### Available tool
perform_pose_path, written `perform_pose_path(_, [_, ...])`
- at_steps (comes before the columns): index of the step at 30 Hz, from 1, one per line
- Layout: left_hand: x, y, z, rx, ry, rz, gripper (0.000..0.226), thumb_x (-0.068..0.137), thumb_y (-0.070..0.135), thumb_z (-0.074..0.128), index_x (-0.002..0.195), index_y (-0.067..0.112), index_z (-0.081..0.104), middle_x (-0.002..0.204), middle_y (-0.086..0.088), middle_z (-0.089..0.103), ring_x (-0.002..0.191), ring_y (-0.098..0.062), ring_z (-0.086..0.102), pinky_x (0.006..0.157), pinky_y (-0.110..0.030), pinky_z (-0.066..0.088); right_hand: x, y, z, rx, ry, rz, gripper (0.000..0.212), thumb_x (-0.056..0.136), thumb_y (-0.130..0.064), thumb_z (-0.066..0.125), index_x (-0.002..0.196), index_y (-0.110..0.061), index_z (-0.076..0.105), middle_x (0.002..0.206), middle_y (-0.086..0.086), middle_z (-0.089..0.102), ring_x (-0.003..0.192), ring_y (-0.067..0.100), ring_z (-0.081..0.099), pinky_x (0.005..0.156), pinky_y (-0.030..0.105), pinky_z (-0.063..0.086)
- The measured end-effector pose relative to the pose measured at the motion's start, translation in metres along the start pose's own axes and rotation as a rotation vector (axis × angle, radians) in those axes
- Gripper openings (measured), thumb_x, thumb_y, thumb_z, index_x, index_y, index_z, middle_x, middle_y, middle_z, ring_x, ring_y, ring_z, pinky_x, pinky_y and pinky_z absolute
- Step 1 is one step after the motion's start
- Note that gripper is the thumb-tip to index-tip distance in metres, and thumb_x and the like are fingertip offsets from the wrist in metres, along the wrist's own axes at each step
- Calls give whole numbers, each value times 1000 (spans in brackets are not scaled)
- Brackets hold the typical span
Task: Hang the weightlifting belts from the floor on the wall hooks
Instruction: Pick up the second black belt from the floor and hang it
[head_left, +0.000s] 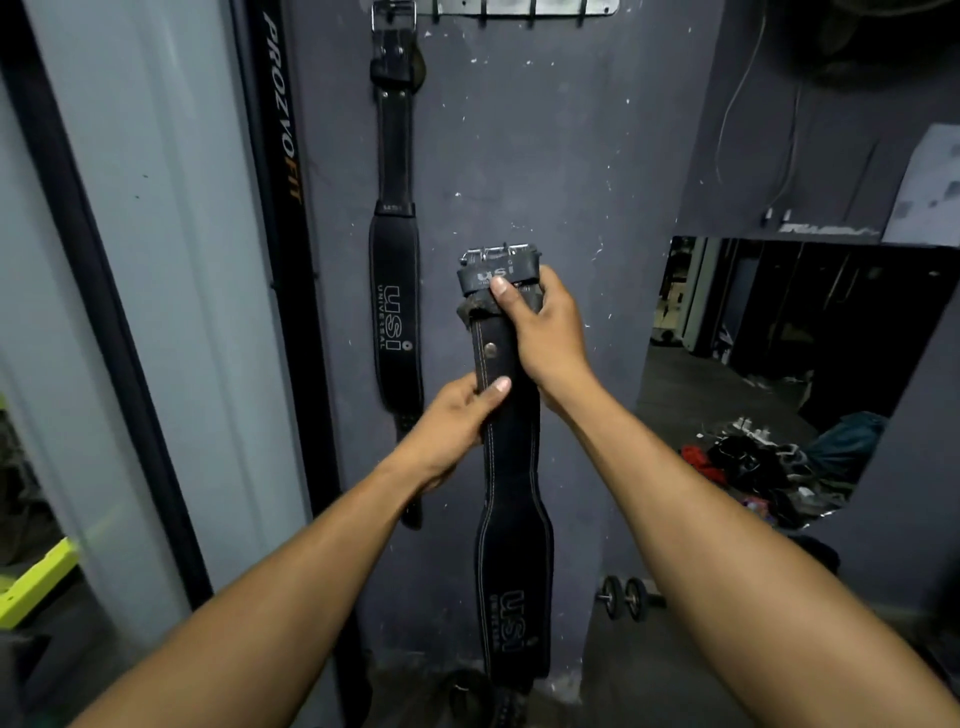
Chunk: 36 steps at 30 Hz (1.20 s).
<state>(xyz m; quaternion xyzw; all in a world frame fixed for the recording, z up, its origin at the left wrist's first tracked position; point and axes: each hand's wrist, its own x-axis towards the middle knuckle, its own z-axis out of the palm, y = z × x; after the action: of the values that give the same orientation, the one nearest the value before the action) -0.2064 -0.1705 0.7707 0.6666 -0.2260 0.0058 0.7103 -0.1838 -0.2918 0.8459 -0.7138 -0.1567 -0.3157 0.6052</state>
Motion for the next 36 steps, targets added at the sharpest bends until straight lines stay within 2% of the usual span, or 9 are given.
perform_pose_path(3, [-7,-29,0,128,-8,-39,26,104,24,54,118,7,67,110,-7,77,104,-20,73,95,-36,58,20,-21,5,-4,51,-37,46,87,-56,69,116,-21,67,110,-5,79,107,15,74,100,46,57])
perform_pose_path(7, [-36,-90,-4,233,-43,-162,28,100,34,60,126,24,66,120,10,75,113,-7,69,102,-29,53,52,-47,2,37,114,-86,28,93,-44,71,109,-22,68,103,-7,79,99,11,75,96,44,60])
perform_pose_path(11, [-48,-109,-14,316,-99,-297,36,95,32,69,128,18,66,120,4,75,108,-4,70,102,-29,54,65,-53,1,31,139,-84,16,94,-38,72,103,-26,65,102,-9,77,101,12,73,98,41,59])
perform_pose_path(16, [-2,-61,-23,145,61,-170,53,88,38,77,125,3,63,118,-3,73,111,-16,68,100,-34,51,51,-26,6,41,111,-10,24,95,-36,72,107,-16,66,102,-1,78,98,20,74,94,46,60])
perform_pose_path(19, [27,-6,-16,-16,137,-53,22,98,24,65,103,3,67,92,-4,74,84,-12,69,81,-31,56,36,-11,11,6,108,4,26,95,-34,73,107,-11,65,101,2,77,98,22,73,94,45,58])
perform_pose_path(23, [41,25,-11,-222,165,44,22,101,14,59,113,-2,68,108,-23,73,94,-27,72,92,-39,59,31,-8,14,14,98,16,29,97,-33,71,108,-7,64,104,5,76,99,21,71,93,40,56])
perform_pose_path(30, [-16,-87,-7,87,62,-277,22,87,18,78,108,12,74,101,-4,80,102,-27,75,93,-36,59,57,-30,0,107,96,-52,13,98,-27,71,108,-21,65,97,-15,71,85,-10,68,87,21,58])
perform_pose_path(33, [-37,-126,-20,181,-14,-406,40,82,21,84,118,10,72,112,-2,78,108,-19,73,106,-44,52,61,-31,-4,110,105,-75,19,97,-27,72,113,-17,67,100,-12,75,90,-6,71,92,28,60])
perform_pose_path(36, [-40,-133,-26,203,-36,-432,29,85,8,79,114,5,72,109,-6,78,105,-19,74,104,-41,54,62,-26,-5,106,87,-81,24,96,-29,72,116,-17,68,104,-9,77,96,3,74,95,33,61])
